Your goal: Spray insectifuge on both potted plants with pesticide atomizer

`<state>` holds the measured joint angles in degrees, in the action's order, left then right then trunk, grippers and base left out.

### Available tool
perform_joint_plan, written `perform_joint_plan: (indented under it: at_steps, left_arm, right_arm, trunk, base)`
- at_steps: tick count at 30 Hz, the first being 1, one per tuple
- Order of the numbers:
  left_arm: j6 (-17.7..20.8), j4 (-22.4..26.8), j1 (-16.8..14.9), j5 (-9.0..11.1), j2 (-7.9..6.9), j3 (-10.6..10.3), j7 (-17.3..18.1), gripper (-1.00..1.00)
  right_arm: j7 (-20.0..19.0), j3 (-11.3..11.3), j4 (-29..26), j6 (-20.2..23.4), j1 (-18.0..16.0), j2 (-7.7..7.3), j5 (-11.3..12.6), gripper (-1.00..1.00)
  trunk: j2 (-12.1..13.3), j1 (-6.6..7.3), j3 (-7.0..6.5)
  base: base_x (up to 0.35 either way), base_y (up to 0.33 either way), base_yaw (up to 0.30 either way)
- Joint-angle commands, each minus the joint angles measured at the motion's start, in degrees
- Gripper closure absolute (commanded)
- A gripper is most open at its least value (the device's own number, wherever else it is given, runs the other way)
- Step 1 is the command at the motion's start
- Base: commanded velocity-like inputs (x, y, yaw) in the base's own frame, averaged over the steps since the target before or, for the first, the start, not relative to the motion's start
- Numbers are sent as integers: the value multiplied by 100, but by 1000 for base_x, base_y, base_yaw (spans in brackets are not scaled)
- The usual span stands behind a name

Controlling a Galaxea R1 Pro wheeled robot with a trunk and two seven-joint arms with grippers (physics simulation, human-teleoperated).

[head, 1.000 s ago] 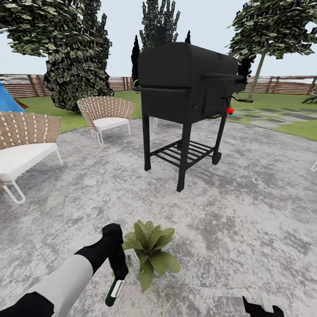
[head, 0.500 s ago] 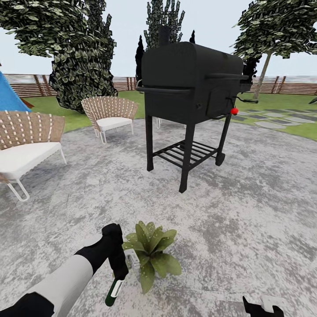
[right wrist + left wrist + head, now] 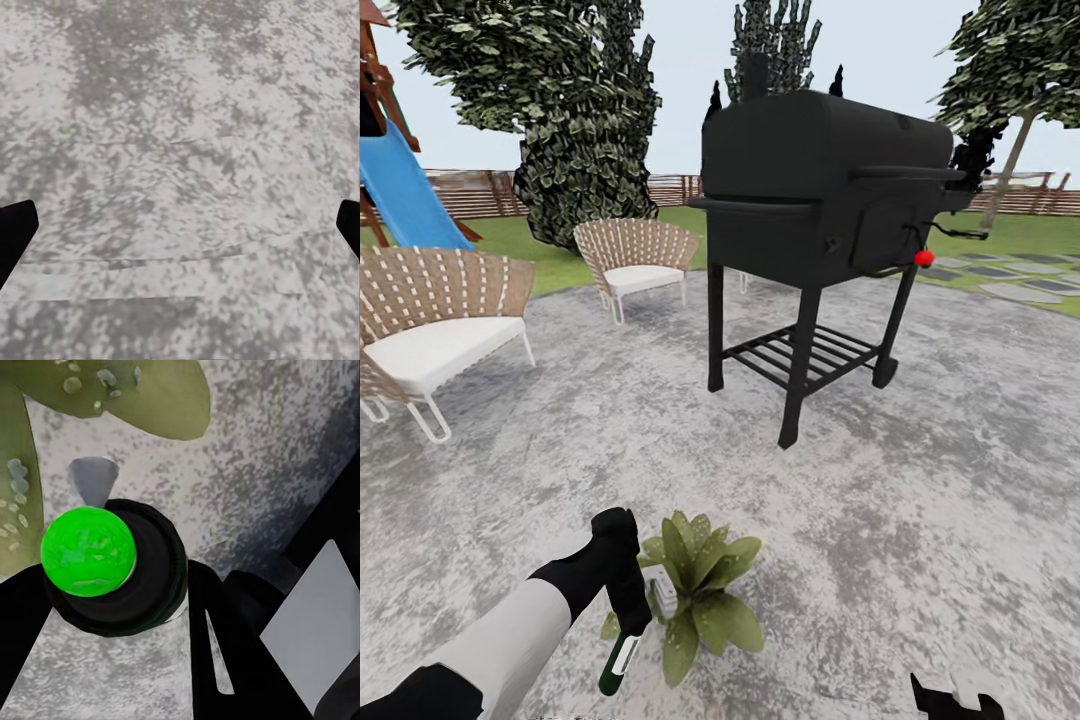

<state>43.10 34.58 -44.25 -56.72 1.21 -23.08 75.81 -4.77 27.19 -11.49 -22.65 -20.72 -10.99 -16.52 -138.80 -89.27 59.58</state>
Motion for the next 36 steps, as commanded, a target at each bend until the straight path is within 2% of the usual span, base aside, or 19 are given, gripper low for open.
perform_joint_plan:
  at_steps: [1, 17, 21, 24, 29, 36]
  left_arm:
    - [58, 8, -4, -41, 2, -4, 48, 100]
    - [52, -24, 21, -41, 1, 3, 37, 100]
    - [49, -38, 165, -27, -61, 6, 13, 100]
    - [49, -137, 245, 41, -77, 22, -301, 100]
    - [49, -573, 260, 88, -34, 288, -508, 100]
    - [45, -699, 295, 149, -12, 364, -567, 100]
  right_arm:
    - [-42, 50, 2, -20, -3, 0, -25, -100]
    - [-42, 50, 2, -20, -3, 0, -26, -100]
    - [-42, 52, -1, -20, -3, -7, -21, -100]
    - [-42, 56, -2, -20, -3, -8, -19, -100]
    - [-42, 52, 1, -20, -3, -8, -18, -100]
    - [-42, 50, 3, -20, -3, -3, -20, -100]
  trunk:
    - [-2, 1, 6]
    - [-2, 1, 6]
    - [-2, 1, 6]
    - [-2, 1, 6]
    - [-2, 1, 6]
    - [-2, 1, 6]
  base:
    - [10, -271, 276]
    - [-176, -216, 269]
    - [-33, -26, 37]
    - [-3, -2, 3]
    - [0, 0, 0]
    - [0, 0, 0]
